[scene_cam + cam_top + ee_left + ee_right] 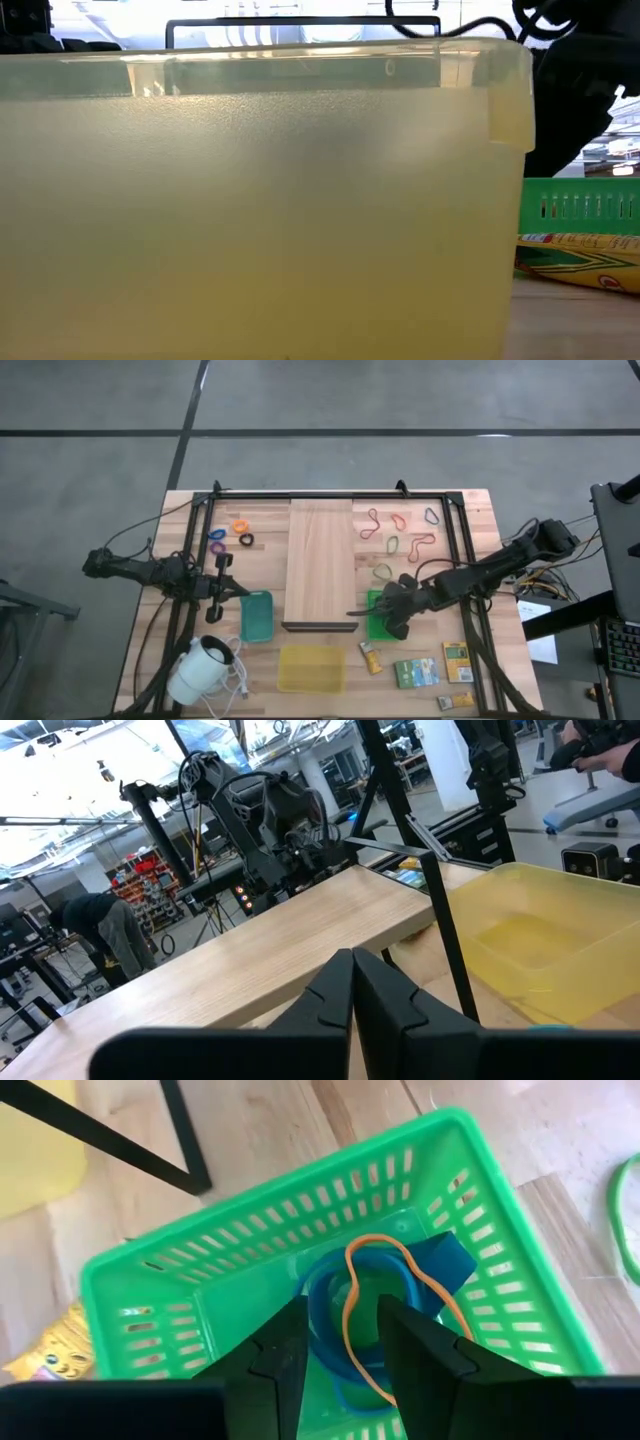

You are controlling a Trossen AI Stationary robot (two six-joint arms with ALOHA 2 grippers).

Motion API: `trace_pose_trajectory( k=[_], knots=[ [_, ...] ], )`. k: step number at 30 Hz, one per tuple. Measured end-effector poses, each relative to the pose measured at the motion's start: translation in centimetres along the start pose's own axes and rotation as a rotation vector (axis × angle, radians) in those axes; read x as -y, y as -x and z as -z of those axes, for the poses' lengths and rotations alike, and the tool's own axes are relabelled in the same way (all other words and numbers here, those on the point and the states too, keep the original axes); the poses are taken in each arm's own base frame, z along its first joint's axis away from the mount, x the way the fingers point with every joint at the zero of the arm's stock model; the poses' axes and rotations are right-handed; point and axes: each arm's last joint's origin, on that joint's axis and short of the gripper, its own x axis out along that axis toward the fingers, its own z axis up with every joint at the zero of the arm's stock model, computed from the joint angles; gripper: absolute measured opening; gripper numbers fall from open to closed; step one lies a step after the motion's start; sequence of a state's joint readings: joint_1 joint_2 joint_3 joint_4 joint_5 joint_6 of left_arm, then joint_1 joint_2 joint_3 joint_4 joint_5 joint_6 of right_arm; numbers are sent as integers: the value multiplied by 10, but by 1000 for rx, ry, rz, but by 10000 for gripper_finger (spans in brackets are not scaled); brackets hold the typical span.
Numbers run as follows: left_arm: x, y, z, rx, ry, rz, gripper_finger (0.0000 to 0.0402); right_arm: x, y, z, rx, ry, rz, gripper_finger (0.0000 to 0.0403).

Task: Pick & Place Office Desk Supplies
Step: Put the bottom orange rubber band into the green bin

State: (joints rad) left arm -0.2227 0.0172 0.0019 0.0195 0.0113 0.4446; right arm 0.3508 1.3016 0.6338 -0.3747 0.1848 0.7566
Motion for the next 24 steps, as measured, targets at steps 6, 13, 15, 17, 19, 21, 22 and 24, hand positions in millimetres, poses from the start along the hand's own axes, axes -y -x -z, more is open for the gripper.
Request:
trace_pose_trajectory(
  k=[6, 13, 15, 17, 19, 21, 22, 24],
  knots=[
    [0, 0, 0, 0, 0, 0, 12, 2, 14, -2, 30, -42, -21, 119],
    [0, 0, 0, 0, 0, 0, 12, 12, 41, 1, 57, -59, -18, 118],
    [0, 0, 0, -1, 0, 0, 12, 17, 49, 4, 44, -44, -5, 118],
    [0, 0, 0, 0, 0, 0, 12, 21, 57, 6, 42, -37, -3, 118],
    [0, 0, 0, 0, 0, 0, 12, 26, 64, 10, 26, -49, 11, 117],
    [0, 0, 0, 0, 0, -1, 12, 32, 70, 14, 9, -90, 23, 113],
    [0, 0, 0, 0, 0, -1, 12, 35, 73, 16, -6, -114, 36, 111],
    [0, 0, 0, 0, 0, -1, 12, 41, 79, 21, -31, -166, 62, 105]
  ],
)
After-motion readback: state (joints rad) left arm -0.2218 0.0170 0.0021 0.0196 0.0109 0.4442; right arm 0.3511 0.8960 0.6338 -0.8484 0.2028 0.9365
